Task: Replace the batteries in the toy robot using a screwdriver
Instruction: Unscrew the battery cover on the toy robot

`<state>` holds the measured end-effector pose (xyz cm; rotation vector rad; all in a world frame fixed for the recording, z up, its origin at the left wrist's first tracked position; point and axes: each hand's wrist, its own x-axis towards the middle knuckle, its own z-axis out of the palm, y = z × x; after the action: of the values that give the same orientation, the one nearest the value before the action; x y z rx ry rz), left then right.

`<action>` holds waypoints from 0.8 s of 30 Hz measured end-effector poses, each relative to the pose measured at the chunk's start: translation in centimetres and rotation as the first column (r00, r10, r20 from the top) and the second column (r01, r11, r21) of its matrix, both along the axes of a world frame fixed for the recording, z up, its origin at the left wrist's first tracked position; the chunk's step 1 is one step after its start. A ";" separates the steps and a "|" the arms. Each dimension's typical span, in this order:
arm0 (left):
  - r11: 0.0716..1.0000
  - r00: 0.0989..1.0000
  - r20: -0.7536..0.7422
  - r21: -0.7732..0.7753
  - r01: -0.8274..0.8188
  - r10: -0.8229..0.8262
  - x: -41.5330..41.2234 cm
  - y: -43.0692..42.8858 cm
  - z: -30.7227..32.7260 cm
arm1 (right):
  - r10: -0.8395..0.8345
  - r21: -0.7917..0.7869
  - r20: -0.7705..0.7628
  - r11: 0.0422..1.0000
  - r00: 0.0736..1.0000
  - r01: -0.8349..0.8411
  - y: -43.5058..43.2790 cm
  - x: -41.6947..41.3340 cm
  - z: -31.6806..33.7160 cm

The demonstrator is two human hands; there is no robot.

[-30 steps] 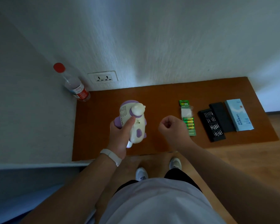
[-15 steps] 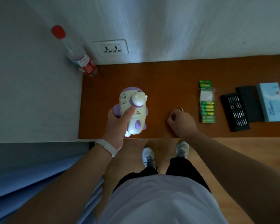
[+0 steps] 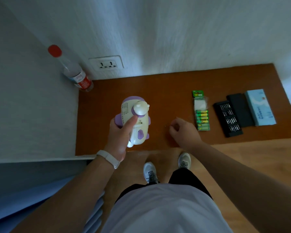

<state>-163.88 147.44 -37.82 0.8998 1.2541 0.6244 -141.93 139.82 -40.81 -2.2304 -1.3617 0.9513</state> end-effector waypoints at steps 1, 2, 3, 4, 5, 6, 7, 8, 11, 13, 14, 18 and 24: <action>1.000 1.000 -0.005 0.003 -0.002 0.002 0.2 0.0 0.4 | 0.001 0.031 0.005 1.000 1.000 -0.001 -0.2 0.0 1.0; 1.000 1.000 0.001 0.013 -0.003 0.003 0.5 0.0 0.8 | 0.003 0.071 0.013 0.997 1.000 -0.004 -0.3 -0.1 2.1; 1.000 1.000 0.015 0.016 0.004 -0.004 0.7 0.0 1.2 | 0.011 0.119 0.019 0.993 1.000 -0.014 -0.4 -0.2 3.4; 1.000 0.999 0.031 0.023 0.022 -0.022 1.1 0.1 1.7 | 0.025 0.173 0.023 0.985 0.999 -0.028 -0.4 -0.4 4.7; 0.999 0.998 0.042 0.032 0.033 -0.035 1.4 0.1 2.1 | 0.040 0.230 0.029 0.972 0.999 -0.046 -0.4 -0.7 6.1; 0.999 0.999 0.046 0.046 0.026 -0.028 1.8 0.0 2.7 | 0.054 0.287 0.041 0.956 0.998 -0.064 -0.3 -1.0 7.5; 0.998 0.999 0.050 0.062 0.011 -0.014 2.2 -0.1 3.4 | 0.065 0.344 0.059 0.935 0.996 -0.082 -0.3 -1.2 8.7; 0.998 0.998 0.060 0.068 -0.001 -0.003 2.6 -0.2 3.9 | 0.076 0.401 0.078 0.910 0.994 -0.101 -0.2 -1.4 9.9; 0.994 0.993 0.115 0.112 -0.005 -0.008 3.8 -0.4 5.4 | 0.133 0.507 0.108 0.845 0.985 -0.170 -0.2 -1.9 12.6; 0.989 0.990 0.138 0.145 -0.021 0.001 4.5 -0.4 6.5 | 0.189 0.526 0.117 0.821 0.975 -0.222 -0.2 -2.2 14.0; 0.988 0.988 0.153 0.154 -0.033 0.009 4.8 -0.5 7.0 | 0.209 0.528 0.130 0.813 0.969 -0.246 -0.3 -2.4 14.6; 0.981 0.982 0.184 0.177 -0.082 0.048 5.6 -0.8 9.0 | 0.213 0.542 0.172 0.795 0.962 -0.273 -0.5 -2.7 15.8; 0.967 0.985 0.158 0.233 -0.103 0.067 5.7 -0.9 9.7 | 0.210 0.516 0.176 0.812 0.962 -0.272 -0.5 -2.9 16.0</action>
<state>-158.21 146.58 -28.16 0.9834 1.1016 0.9108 -144.78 139.33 -24.78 -1.7261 -1.7379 0.4322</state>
